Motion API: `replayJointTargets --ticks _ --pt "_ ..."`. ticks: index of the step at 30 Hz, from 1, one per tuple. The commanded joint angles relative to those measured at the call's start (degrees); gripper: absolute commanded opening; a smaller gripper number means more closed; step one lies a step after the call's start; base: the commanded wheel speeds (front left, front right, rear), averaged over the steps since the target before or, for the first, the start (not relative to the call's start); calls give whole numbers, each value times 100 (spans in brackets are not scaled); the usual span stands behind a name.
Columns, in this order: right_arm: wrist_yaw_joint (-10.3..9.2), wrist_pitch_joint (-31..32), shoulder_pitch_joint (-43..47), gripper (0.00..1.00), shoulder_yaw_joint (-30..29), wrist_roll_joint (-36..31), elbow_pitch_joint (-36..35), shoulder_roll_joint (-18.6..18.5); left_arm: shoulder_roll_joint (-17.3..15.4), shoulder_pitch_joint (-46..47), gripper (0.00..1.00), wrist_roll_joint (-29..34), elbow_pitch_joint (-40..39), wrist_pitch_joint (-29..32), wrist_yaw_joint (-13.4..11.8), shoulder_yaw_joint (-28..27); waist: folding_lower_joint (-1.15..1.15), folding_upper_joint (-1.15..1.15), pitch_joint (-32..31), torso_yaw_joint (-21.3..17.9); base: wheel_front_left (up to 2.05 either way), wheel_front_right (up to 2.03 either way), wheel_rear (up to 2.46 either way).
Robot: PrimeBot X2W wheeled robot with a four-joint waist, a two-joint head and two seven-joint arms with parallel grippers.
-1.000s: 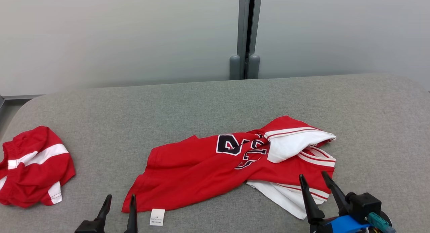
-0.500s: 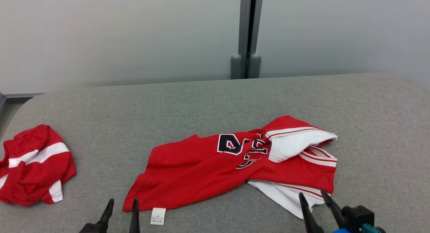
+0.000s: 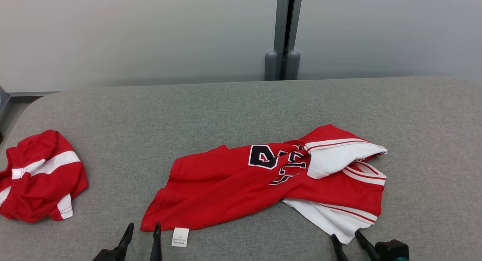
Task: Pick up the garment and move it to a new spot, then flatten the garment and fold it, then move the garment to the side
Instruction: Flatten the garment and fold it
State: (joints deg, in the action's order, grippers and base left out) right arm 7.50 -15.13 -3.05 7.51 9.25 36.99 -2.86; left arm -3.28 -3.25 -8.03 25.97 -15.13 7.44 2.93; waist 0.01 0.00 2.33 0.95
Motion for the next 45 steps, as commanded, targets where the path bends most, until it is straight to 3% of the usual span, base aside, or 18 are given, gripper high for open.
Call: replayJointTargets --ticks 1,9,15,16,17,18,22,27,45 --pt "-2 -2 -66 100 11 35 37 -8 -29 111 100 -6 -8 -2 6 34 -1 0 15 16 0 0 0" --pt "-2 3 -42 100 -265 215 151 -12 -90 127 100 -63 -40 -1 7 122 -1 0 66 65 0 0 0" --pt "0 27 -15 100 61 141 381 2 -122 124 100 -99 -10 -2 7 162 -1 0 90 65 0 0 0" --pt "3 39 -14 73 144 171 442 18 -122 132 100 -106 -7 -2 7 162 -1 0 93 65 0 0 0" --pt "7 45 -26 27 215 205 502 24 -125 139 100 -114 0 -2 7 158 -1 0 94 64 0 0 0" --pt "8 47 -32 0 299 243 564 31 -129 147 100 -121 6 -2 7 153 -1 0 96 63 0 0 0" --pt "0 52 -26 0 327 281 694 8 -128 167 100 -144 28 -2 7 123 -1 0 96 54 0 0 0" --pt "-8 39 229 0 -62 104 453 -32 -100 107 100 -202 81 -2 7 59 -1 0 40 -8 0 0 0" --pt "-2 -2 959 0 -501 -187 -2437 -13 -17 218 100 -616 545 -2 8 -281 -1 0 199 -483 0 0 0"
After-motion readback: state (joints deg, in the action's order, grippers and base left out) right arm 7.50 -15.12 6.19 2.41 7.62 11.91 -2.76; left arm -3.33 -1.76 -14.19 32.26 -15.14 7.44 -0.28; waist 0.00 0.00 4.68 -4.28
